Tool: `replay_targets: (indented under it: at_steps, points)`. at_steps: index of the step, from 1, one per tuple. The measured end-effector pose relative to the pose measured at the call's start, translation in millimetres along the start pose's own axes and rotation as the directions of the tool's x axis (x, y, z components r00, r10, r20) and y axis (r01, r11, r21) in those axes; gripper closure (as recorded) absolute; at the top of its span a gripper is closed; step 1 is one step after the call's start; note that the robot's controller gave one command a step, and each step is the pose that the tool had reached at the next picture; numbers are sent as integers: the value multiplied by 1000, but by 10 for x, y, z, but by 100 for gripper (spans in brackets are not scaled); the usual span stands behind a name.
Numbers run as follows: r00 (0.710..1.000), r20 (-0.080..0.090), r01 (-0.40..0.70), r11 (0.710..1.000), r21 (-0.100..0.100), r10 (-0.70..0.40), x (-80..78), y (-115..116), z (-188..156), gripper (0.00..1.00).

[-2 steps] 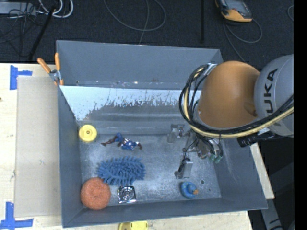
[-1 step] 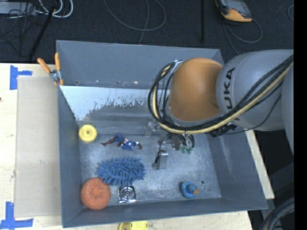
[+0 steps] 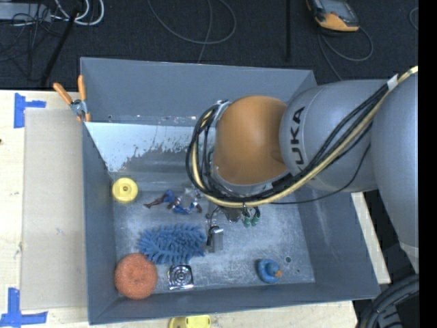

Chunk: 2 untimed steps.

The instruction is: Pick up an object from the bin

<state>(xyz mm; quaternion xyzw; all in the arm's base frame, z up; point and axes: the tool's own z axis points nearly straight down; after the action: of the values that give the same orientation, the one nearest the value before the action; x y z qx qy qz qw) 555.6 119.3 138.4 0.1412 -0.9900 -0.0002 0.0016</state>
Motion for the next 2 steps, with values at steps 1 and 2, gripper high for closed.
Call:
replay_targets:
  at_steps: [1, 2]
  points:
    - [1000, 4, -4, 1000, 0, 4, -98, 159, 340, 0]
    - [1000, 5, -17, 1000, 0, 17, 380, 340, 653, 100]
